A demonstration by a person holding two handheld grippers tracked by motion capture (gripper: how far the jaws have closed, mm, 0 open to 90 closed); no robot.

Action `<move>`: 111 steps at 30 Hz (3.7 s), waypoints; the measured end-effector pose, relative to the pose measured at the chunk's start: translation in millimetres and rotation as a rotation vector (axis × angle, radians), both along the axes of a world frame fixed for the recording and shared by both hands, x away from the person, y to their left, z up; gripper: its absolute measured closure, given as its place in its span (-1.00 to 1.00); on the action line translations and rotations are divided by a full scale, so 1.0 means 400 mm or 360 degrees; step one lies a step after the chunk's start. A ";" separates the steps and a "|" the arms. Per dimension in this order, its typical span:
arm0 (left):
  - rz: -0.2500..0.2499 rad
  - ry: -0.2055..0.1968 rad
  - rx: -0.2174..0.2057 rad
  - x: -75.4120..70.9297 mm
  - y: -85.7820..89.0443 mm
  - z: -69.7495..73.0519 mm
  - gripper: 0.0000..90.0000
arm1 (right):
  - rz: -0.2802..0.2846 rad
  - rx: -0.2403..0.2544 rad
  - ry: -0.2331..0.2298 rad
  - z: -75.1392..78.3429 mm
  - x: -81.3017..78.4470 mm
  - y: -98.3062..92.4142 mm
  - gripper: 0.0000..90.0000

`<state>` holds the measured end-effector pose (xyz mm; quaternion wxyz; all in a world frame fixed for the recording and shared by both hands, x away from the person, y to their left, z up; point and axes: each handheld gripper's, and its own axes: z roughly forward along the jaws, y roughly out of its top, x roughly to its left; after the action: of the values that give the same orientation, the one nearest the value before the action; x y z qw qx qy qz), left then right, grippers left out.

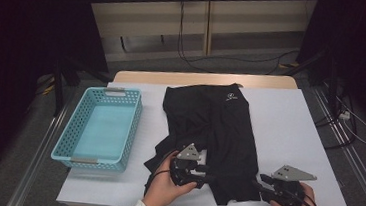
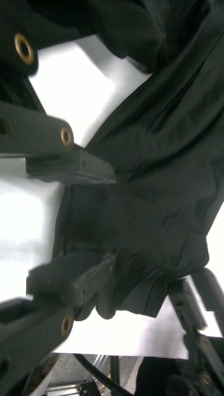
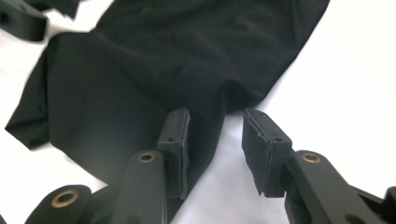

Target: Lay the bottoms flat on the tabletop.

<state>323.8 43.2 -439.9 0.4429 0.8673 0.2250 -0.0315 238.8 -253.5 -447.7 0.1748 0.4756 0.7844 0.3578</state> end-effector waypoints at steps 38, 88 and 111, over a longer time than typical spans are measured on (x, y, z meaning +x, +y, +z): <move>0.0046 -0.0037 0.0011 -0.002 -0.006 0.000 -0.39 | -0.0006 0.0095 0.0109 0.009 -0.033 -0.067 1.00; -0.0100 0.0049 0.0144 -0.029 -0.051 -0.024 0.93 | -0.0060 0.0154 0.0099 -0.013 0.014 -0.047 1.00; -0.0138 0.0109 0.0098 -0.037 -0.033 -0.004 0.93 | 0.0021 0.0137 0.0125 -0.002 -0.010 -0.051 1.00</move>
<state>309.2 30.1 -441.6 0.4062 0.8879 0.2032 -0.0733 234.9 -273.8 -448.5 0.1211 0.4912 0.7776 0.3734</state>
